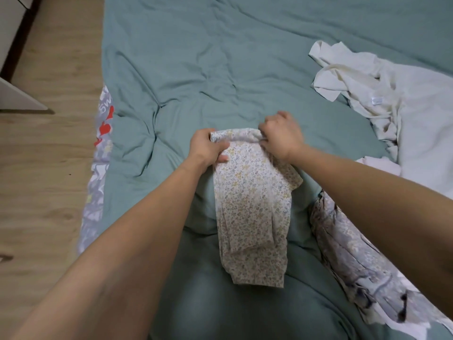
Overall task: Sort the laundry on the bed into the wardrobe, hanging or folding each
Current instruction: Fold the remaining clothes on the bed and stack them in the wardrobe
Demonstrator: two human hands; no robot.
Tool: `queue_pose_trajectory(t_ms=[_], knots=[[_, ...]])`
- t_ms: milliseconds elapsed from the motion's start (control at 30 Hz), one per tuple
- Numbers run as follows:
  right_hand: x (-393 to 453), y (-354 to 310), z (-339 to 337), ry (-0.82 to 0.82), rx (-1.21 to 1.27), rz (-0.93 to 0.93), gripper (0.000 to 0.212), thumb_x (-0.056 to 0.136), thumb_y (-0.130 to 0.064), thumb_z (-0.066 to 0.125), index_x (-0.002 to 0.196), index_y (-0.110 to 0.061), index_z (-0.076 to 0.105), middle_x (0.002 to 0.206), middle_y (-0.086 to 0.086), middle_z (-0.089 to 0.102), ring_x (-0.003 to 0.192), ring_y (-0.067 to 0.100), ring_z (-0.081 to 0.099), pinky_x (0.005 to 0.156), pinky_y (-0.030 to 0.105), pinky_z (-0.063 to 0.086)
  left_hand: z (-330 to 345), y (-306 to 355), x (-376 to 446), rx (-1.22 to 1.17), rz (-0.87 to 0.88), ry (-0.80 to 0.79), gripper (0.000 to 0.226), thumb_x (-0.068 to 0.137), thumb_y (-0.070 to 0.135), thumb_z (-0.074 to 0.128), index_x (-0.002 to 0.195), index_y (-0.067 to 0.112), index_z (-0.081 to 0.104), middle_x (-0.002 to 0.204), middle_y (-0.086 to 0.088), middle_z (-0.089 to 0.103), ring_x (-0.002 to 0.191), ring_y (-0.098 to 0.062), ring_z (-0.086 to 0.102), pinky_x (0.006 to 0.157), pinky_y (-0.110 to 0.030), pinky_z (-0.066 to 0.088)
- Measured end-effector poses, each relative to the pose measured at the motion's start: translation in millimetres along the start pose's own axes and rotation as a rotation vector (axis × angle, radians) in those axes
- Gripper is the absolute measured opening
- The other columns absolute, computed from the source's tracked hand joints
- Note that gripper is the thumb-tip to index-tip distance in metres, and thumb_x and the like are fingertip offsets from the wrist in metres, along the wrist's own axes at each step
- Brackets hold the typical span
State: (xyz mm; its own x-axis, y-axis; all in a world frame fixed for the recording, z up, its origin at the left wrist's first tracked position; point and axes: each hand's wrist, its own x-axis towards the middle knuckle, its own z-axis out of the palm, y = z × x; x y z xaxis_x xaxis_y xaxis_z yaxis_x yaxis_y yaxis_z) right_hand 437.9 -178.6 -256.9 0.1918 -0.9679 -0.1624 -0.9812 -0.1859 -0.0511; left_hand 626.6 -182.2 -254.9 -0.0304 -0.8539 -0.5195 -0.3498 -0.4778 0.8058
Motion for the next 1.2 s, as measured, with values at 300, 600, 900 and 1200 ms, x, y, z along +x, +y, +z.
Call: queue_pose_trajectory(t_ms=[300,600,900,1200], knots=[[-61,-14,-27,0.297,0.352,-0.074,0.012,0.08,-0.005,0.06,0.09,-0.009,0.054,0.086,0.006,0.056,0.081,0.029,0.053,0.073,0.031,0.029,-28,3,-53,0.062,0.243,-0.031,0.016,0.073,0.014,0.083,0.078,0.015,0.067,0.073,-0.001,0.066,0.07,-0.011,0.061,0.071,-0.024,0.05],[-186,-25,-16,0.033,0.098,-0.662,0.016,0.081,-0.012,0.043,0.088,-0.014,0.057,0.083,0.006,0.051,0.073,0.025,0.049,0.065,0.037,0.04,-12,-67,-166,0.445,0.502,-0.235,0.024,0.063,-0.002,0.082,0.076,0.013,0.068,0.107,-0.005,0.057,0.105,-0.017,0.057,0.092,-0.003,0.033],[-129,-21,-32,0.334,0.591,0.089,0.017,0.085,-0.005,0.052,0.098,-0.01,0.061,0.094,0.011,0.063,0.088,0.029,0.056,0.07,0.032,0.033,-5,-27,-131,-0.028,0.347,0.233,0.024,0.079,0.012,0.077,0.099,0.009,0.065,0.095,0.003,0.067,0.09,0.003,0.061,0.091,-0.016,0.048],[-68,-31,-4,0.247,0.478,-0.012,0.028,0.096,-0.016,0.049,0.123,-0.007,0.053,0.124,0.011,0.056,0.112,0.029,0.052,0.093,0.037,0.042,2,-42,-61,0.031,-0.003,0.333,0.059,0.081,0.026,0.077,0.129,0.005,0.049,0.123,-0.01,0.058,0.113,-0.022,0.057,0.097,-0.027,0.045]])
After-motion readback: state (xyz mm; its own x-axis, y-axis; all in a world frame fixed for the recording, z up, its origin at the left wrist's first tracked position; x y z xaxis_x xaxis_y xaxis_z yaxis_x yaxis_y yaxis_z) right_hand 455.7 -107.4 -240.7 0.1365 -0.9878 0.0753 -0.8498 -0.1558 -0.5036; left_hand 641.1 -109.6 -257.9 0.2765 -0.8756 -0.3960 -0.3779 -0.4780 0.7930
